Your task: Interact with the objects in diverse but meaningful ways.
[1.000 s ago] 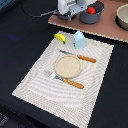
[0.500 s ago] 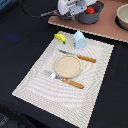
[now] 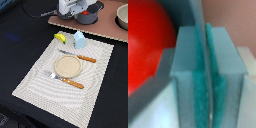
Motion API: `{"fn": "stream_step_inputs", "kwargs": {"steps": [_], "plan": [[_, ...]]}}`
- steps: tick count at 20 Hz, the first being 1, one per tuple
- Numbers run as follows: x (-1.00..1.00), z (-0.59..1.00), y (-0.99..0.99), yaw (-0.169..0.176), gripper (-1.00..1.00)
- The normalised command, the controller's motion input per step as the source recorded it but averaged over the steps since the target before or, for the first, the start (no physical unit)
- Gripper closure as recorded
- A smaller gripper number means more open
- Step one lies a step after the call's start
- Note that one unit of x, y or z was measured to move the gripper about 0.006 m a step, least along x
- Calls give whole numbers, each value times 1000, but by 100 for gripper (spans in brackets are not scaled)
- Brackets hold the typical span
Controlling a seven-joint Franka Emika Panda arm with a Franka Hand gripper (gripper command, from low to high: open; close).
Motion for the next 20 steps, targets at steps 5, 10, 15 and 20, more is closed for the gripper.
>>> {"fn": "stream_step_inputs", "kwargs": {"steps": [5, 10, 15, 20], "plan": [[90, 1000, 129, 0, 100], [-36, 1000, -186, -1, 100], [-165, 662, -409, 0, 100], [-369, 189, -593, 0, 100]]}}
